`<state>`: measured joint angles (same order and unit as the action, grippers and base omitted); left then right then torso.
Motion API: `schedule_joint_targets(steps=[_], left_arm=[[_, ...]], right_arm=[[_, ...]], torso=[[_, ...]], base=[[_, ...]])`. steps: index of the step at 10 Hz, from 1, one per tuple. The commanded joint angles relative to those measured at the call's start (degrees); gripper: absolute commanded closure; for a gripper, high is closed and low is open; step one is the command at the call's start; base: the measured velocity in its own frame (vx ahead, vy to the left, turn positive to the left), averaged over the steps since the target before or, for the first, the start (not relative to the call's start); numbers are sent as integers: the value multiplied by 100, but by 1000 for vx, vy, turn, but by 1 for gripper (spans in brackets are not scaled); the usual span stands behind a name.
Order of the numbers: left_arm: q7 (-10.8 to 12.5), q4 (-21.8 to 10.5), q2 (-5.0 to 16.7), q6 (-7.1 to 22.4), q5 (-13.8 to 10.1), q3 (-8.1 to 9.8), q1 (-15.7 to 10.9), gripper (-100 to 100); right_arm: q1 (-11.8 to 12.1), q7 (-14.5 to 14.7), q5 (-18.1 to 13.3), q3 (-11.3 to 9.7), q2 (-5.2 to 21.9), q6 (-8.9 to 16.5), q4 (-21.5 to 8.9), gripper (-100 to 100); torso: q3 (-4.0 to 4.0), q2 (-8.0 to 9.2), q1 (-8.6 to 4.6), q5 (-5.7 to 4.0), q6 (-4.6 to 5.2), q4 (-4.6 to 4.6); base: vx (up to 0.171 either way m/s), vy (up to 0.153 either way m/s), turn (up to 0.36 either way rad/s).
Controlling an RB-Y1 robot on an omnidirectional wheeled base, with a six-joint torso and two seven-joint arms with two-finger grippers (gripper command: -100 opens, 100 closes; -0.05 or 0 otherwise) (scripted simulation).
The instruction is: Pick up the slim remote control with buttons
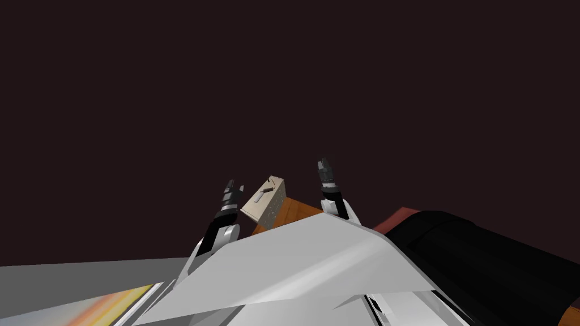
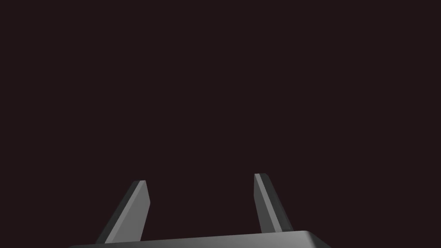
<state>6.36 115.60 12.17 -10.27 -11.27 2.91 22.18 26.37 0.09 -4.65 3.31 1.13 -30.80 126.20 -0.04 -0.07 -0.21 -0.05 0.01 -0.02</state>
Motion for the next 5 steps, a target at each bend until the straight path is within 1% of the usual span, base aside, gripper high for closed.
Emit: schedule_joint_targets(steps=[1,2,3,4,5], left_arm=[[269,-286,237,286,-162,78,-157,-100],[269,-433,237,331,-162,78,-157,-100],[423,-652,359,487,-258,105,-270,-100],[423,-740,359,529,-258,105,-270,-100],[574,-915,478,733,-358,132,-384,-100]], right_arm=[[0,0,0,0,0,0,0,0],[0,0,0,0,0,0,0,0],[0,0,0,0,0,0,0,0],[0,0,0,0,0,0,0,0],[0,0,0,0,0,0,0,0]], torso=[[0,0,0,0,0,0],[0,0,-10,-2,0,0],[1,2,-6,-3,-2,1],[0,-1,-2,-1,0,1],[1,1,4,0,-2,0]], base=[[14,-94,-133],[14,-78,-35],[19,-62,-64],[17,-45,-45],[26,-60,-90]])
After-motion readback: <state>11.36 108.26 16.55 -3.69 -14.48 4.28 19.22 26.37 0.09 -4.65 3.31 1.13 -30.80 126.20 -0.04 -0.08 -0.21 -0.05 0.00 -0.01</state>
